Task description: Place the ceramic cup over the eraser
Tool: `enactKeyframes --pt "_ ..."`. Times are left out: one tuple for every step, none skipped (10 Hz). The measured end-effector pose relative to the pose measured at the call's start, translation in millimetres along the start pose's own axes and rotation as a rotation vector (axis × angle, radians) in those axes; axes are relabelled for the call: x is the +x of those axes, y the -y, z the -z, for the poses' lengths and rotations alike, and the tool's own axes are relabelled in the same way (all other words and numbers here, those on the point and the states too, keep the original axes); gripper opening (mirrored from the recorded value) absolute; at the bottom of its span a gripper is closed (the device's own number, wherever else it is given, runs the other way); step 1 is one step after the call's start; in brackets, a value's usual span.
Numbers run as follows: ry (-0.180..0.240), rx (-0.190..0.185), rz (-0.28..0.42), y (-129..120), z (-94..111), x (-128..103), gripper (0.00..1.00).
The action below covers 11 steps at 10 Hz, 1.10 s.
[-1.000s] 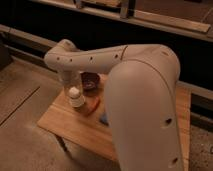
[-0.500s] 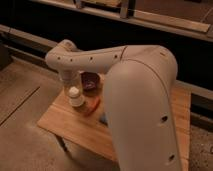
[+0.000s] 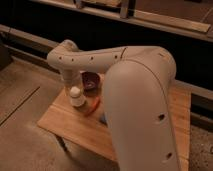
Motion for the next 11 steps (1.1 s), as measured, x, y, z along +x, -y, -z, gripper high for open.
enactKeyframes --pt "-0.003 -0.001 0.003 -1.2 -1.5 -0.4 0.0" --pt "-0.005 -0.003 0.006 -2.6 -2.6 -0.8 0.0" --pt "-0.007 -0.004 0.008 -3.9 -3.8 -1.1 0.0" --pt "-0.009 -0.008 0.009 -5.8 -5.0 -1.6 0.0" --pt "-0.013 -0.008 0.008 -6.1 -5.7 -1.6 0.03" --pt "-0.013 -0.008 0.007 -5.9 -6.0 -1.9 0.07" --pt "-0.014 -0.01 0.006 -6.4 -5.9 -2.2 0.19" --pt "-0.014 -0.01 0.005 -6.4 -5.5 -2.5 0.27" --pt "-0.013 -0.01 0.005 -6.4 -4.7 -2.8 0.39" --pt "-0.011 -0.009 0.003 -6.4 -3.3 -3.4 0.49" --pt "-0.009 -0.008 0.0 -6.0 -2.0 -3.7 0.6"
